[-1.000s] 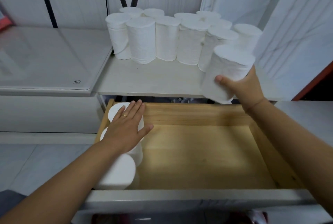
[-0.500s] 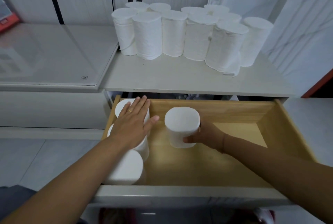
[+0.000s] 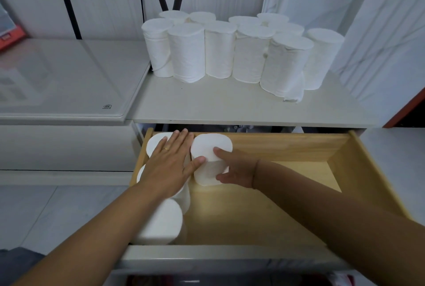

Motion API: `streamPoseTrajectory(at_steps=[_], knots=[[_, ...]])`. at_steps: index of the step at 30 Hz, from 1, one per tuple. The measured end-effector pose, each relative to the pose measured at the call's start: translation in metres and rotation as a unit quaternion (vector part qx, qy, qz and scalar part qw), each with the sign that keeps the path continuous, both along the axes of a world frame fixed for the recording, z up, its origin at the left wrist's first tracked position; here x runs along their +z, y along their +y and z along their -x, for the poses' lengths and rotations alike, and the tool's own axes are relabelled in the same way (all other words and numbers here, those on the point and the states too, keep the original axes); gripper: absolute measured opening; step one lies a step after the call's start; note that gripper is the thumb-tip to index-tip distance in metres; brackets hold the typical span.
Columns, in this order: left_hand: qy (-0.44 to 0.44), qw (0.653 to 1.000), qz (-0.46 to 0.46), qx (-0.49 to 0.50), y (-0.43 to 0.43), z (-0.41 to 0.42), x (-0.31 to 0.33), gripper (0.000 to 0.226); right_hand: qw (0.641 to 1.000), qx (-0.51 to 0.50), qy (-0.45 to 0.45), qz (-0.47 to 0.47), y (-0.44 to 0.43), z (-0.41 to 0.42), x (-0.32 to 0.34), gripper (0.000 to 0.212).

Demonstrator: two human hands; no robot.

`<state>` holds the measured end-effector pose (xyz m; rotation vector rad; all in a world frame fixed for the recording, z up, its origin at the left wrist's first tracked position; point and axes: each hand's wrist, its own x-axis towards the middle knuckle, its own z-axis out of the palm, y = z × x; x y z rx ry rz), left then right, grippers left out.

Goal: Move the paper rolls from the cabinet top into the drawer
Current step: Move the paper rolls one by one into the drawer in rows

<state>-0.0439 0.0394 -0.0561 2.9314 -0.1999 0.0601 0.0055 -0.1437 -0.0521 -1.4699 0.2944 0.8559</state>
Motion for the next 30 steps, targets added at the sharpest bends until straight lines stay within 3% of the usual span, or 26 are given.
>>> streamPoseTrajectory(at_steps=[4, 8, 10, 13, 15, 18, 20, 22, 25, 30], knots=[[-0.002, 1.000, 0.003, -0.011, 0.000, 0.000, 0.000, 0.081, 0.999, -0.021, 0.011, 0.035, 0.014, -0.004, -0.002, 0.060], [-0.004, 1.000, -0.008, -0.029, 0.000, 0.000, -0.001, 0.074, 0.987, 0.099, -0.042, 0.120, 0.000, -0.001, 0.015, 0.059], [-0.004, 1.000, -0.006, -0.030, 0.001, 0.000, -0.001, 0.075, 0.947, 0.111, -0.195, 0.231, -0.014, -0.008, 0.035, 0.050], [-0.004, 1.000, -0.006, -0.030, 0.002, -0.001, -0.004, 0.075, 0.868, -0.041, -0.414, 0.270, -0.043, -0.024, 0.066, 0.036], [-0.007, 0.999, -0.011, -0.030, 0.003, -0.002, -0.005, 0.075, 0.828, -0.165, -0.480, 0.238, -0.063, -0.038, 0.082, 0.031], [-0.008, 0.999, -0.019, -0.029, 0.003, -0.002, -0.006, 0.079, 0.771, -0.248, -0.516, 0.280, -0.091, -0.071, 0.093, 0.058], [-0.008, 0.999, -0.016, -0.028, 0.003, -0.002, -0.006, 0.079, 0.779, -0.269, -0.485, 0.291, -0.102, -0.095, 0.095, 0.078], [-0.007, 1.000, -0.015, -0.027, 0.003, -0.002, -0.005, 0.077, 0.809, -0.265, -0.453, 0.264, -0.109, -0.118, 0.096, 0.089], [-0.004, 0.999, -0.014, -0.028, 0.003, -0.002, -0.005, 0.078, 0.844, -0.233, -0.428, 0.224, -0.111, -0.141, 0.098, 0.089], [-0.006, 0.999, -0.013, -0.029, 0.003, -0.002, -0.005, 0.078, 0.863, -0.223, -0.407, 0.201, -0.111, -0.158, 0.095, 0.089]])
